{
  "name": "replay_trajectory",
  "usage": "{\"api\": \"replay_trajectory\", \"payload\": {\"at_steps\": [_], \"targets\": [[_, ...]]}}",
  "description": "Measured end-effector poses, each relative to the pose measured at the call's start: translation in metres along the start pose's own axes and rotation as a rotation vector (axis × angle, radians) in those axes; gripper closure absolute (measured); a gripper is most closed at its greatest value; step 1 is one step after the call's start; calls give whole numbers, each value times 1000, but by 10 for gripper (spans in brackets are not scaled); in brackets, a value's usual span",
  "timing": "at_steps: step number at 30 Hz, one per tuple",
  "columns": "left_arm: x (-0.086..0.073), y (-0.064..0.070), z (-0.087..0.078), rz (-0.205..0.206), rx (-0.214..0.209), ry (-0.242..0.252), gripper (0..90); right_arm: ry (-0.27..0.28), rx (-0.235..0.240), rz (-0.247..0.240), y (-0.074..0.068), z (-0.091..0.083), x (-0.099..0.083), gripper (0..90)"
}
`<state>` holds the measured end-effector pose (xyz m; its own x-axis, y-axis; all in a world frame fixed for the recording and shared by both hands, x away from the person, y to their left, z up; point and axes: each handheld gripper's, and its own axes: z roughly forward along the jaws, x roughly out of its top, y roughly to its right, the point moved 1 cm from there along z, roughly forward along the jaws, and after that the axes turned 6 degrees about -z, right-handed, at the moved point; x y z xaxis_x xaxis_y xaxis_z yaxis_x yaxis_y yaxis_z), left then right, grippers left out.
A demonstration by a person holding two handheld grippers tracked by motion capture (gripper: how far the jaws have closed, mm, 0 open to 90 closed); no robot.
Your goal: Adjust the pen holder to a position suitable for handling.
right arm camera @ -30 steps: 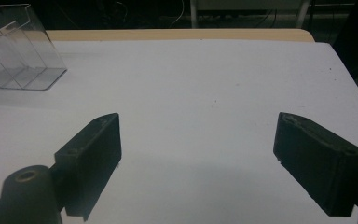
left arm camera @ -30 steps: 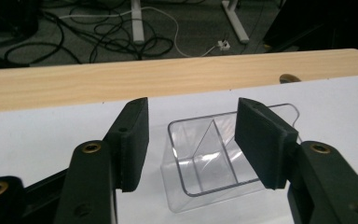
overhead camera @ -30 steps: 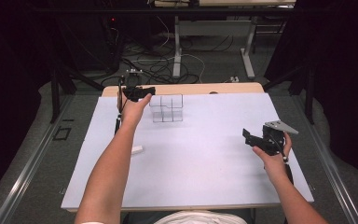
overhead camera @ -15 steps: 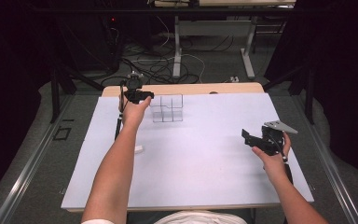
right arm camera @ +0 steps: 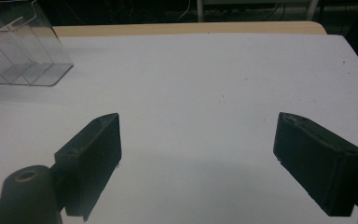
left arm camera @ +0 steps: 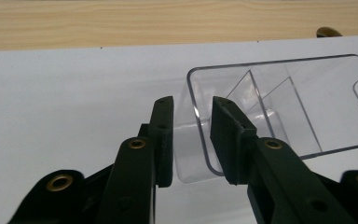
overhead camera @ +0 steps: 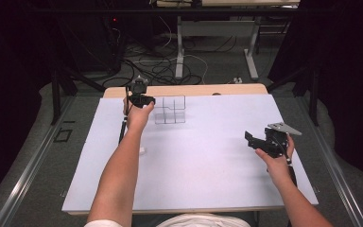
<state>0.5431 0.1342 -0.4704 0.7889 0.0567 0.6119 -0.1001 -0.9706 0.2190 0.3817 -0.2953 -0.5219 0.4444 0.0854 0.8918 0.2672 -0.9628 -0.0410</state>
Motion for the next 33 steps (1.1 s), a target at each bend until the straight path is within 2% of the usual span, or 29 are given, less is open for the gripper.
{"api": "replay_trajectory", "payload": {"at_steps": [10, 14, 17, 18, 23, 26, 33], "targets": [[-2, 2, 4, 1, 4, -10, 774, -1, 5, -3, 0, 1, 0, 145], [-3, 3, 5, -9, -7, -18, 813, -1, 5, -2, 0, 1, 0, 145], [-4, 5, 6, -11, 8, -9, 840, 5, 9, -3, 0, 1, -1, 145], [-4, 6, 6, -25, 7, -4, 843, 5, 9, -1, 0, 1, -1, 145], [-4, 6, 5, -40, 12, -10, 853, 5, 11, -1, 0, 1, 0, 145], [-4, 6, 5, -65, 8, -8, 857, -2, 9, 0, 0, 1, 0, 145], [-4, 6, 4, -85, 10, -13, 865, 4, 14, -12, 0, 2, -1, 145]]}}
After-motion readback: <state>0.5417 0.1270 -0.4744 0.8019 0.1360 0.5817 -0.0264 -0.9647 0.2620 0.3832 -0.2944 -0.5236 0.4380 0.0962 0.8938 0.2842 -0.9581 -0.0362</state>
